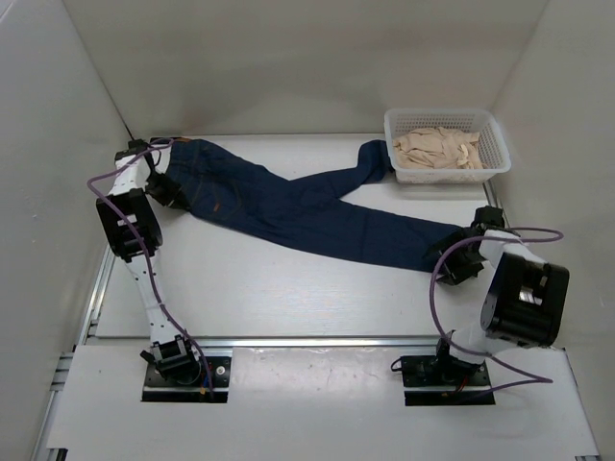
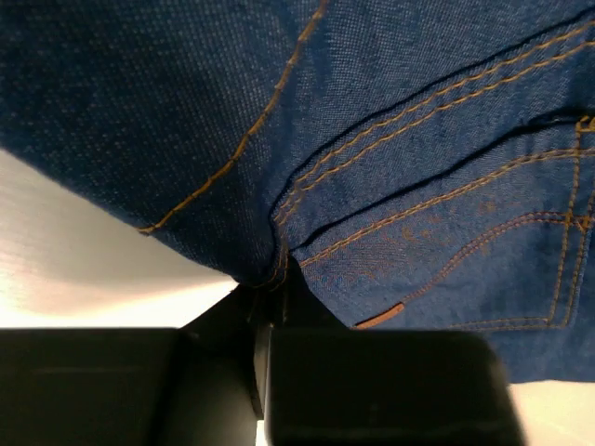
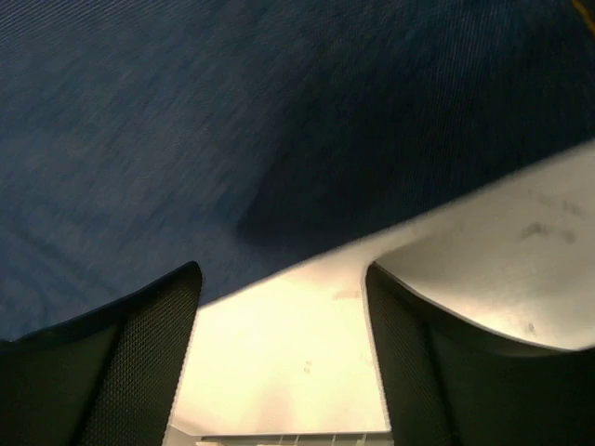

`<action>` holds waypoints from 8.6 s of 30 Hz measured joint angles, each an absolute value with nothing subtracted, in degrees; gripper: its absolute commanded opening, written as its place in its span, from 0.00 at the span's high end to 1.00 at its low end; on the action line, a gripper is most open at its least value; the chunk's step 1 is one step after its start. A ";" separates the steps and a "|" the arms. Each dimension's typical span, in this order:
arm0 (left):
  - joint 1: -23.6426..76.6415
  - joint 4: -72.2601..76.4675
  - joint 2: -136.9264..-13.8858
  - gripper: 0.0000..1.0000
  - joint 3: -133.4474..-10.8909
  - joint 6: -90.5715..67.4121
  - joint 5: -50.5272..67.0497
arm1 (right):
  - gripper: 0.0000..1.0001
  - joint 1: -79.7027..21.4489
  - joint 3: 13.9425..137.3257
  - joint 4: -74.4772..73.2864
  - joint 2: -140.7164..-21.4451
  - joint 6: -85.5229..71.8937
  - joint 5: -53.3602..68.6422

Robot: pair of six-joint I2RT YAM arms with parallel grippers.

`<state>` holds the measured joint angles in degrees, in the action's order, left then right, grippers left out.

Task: Fold and stack the trousers
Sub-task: Flatten the trousers out

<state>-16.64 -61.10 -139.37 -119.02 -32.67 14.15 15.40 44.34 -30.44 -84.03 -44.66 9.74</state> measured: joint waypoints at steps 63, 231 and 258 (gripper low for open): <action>-2.96 -64.71 -110.96 0.00 -101.41 -28.03 2.22 | 0.14 -12.73 94.96 -42.87 -113.62 -29.93 10.68; -5.85 -61.23 -110.24 0.90 -100.49 -25.43 6.68 | 1.00 7.09 83.81 -40.62 -106.89 -37.26 -5.78; -7.84 -60.77 -109.71 0.78 -94.72 -25.78 6.42 | 0.27 14.83 59.79 -29.10 -85.03 -38.24 -4.69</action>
